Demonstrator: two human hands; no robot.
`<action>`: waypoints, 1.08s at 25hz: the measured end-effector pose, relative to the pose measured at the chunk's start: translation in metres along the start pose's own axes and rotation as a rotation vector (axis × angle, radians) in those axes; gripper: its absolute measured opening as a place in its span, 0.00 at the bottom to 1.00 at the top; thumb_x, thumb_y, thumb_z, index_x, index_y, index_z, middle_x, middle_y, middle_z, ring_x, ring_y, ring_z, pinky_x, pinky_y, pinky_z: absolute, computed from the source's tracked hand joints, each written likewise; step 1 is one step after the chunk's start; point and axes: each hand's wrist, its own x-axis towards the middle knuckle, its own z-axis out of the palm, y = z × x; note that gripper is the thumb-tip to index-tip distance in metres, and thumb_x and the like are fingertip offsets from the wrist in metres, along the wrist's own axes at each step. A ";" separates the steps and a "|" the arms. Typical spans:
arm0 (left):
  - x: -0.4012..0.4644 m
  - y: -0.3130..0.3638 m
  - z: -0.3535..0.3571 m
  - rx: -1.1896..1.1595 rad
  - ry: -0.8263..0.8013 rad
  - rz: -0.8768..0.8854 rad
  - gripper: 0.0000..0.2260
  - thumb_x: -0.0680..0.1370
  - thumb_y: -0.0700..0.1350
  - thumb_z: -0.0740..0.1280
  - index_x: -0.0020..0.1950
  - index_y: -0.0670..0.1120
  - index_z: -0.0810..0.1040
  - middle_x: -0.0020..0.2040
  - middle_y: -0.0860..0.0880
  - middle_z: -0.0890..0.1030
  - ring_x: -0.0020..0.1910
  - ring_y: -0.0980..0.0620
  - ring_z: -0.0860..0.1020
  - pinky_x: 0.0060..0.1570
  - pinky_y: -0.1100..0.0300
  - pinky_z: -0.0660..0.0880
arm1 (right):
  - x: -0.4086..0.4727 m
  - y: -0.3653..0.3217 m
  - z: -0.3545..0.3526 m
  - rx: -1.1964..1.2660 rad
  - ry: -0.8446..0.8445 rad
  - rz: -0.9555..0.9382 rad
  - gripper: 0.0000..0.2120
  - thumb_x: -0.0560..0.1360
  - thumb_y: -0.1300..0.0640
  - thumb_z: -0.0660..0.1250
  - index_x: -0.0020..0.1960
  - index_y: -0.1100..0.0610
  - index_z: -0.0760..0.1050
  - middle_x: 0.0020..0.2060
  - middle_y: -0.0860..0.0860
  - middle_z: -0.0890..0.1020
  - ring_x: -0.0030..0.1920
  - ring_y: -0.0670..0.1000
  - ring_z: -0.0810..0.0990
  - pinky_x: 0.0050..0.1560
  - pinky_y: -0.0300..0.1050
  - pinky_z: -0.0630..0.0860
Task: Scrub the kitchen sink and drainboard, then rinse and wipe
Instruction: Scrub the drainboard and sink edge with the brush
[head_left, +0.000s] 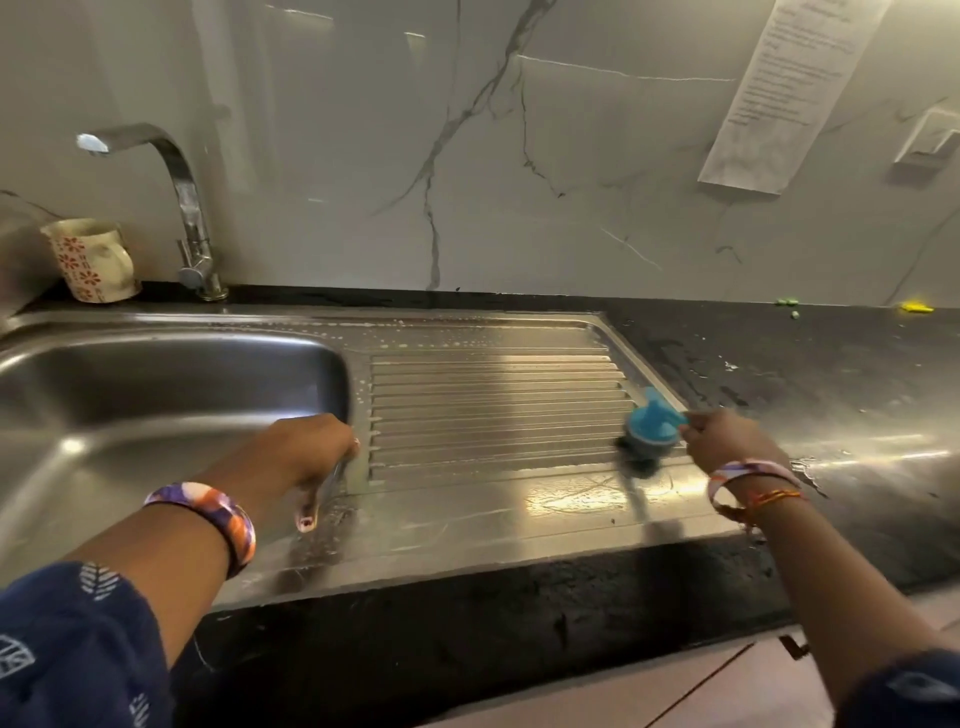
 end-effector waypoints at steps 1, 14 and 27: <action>-0.001 -0.001 0.001 0.018 0.000 -0.008 0.26 0.60 0.37 0.79 0.55 0.50 0.77 0.56 0.50 0.79 0.52 0.49 0.78 0.56 0.54 0.74 | 0.007 0.009 -0.003 -0.081 0.034 0.076 0.13 0.79 0.55 0.60 0.61 0.55 0.76 0.46 0.55 0.80 0.44 0.54 0.77 0.52 0.51 0.77; 0.001 0.006 0.000 0.282 0.031 0.078 0.11 0.77 0.45 0.64 0.58 0.45 0.77 0.59 0.44 0.78 0.51 0.45 0.76 0.42 0.56 0.70 | -0.119 -0.179 0.052 0.102 -0.107 -0.518 0.15 0.80 0.61 0.53 0.62 0.62 0.72 0.56 0.59 0.79 0.57 0.59 0.79 0.53 0.49 0.74; 0.017 -0.003 0.005 0.007 -0.004 -0.034 0.06 0.73 0.40 0.66 0.48 0.46 0.78 0.49 0.47 0.80 0.47 0.49 0.78 0.47 0.57 0.74 | 0.046 -0.011 0.006 0.059 0.024 0.100 0.16 0.79 0.52 0.61 0.56 0.64 0.76 0.43 0.57 0.77 0.42 0.55 0.76 0.46 0.48 0.74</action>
